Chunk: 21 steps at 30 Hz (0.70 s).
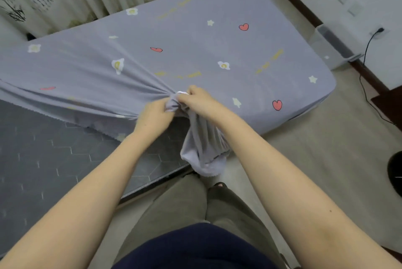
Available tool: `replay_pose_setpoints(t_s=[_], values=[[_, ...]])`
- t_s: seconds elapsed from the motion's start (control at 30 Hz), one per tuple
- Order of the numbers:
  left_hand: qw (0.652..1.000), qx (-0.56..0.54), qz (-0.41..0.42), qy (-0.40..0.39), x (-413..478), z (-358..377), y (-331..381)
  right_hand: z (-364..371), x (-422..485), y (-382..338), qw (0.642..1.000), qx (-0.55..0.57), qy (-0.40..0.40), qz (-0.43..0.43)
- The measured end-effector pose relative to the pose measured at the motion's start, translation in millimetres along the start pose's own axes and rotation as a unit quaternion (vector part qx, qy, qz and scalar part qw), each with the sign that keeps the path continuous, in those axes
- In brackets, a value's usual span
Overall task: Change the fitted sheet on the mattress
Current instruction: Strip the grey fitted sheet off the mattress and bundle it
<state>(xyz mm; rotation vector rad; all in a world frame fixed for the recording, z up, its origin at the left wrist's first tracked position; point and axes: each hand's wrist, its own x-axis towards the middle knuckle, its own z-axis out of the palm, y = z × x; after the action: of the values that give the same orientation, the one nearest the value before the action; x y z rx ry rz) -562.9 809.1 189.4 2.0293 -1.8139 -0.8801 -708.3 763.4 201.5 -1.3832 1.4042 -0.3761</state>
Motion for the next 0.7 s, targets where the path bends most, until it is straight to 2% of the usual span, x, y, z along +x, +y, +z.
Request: replay_pose_setpoints(t_s=[0.1, 0.17, 0.23, 0.3, 0.37, 0.47, 0.57, 0.7], values=[[0.994, -0.105, -0.002, 0.011, 5.4, -17.9, 8.2, -13.8, -10.7, 25.1, 0.990, 0.111, -0.082, -0.022], [0.993, -0.120, 0.021, 0.010, 5.7, -20.7, 18.3, -10.8, -17.3, 47.7, 0.987, 0.089, -0.122, -0.047], [0.991, -0.126, 0.029, 0.034, 40.4, -18.7, 38.1, -17.4, 12.1, 68.4, 0.995, 0.002, -0.097, -0.030], [0.986, -0.155, 0.043, 0.048, 43.9, -18.4, 47.3, -10.4, 15.6, 91.7, 0.996, -0.082, -0.038, -0.009], [0.983, -0.168, 0.044, 0.055, 52.2, -16.1, 51.2, -11.4, 16.9, 114.5, 0.994, -0.099, -0.021, 0.042], [0.993, -0.098, 0.045, 0.053, 71.2, -8.6, 56.8, -33.5, 21.5, 143.1, 0.985, -0.118, -0.029, 0.123], [0.998, -0.034, 0.056, 0.021, 98.6, -3.8, 61.0, -72.1, 28.7, 147.4, 0.981, -0.046, 0.002, 0.187], [0.992, -0.059, 0.059, -0.095, 127.4, 10.7, 69.5, -137.2, 38.9, 113.1, 0.968, 0.078, 0.017, 0.239]])
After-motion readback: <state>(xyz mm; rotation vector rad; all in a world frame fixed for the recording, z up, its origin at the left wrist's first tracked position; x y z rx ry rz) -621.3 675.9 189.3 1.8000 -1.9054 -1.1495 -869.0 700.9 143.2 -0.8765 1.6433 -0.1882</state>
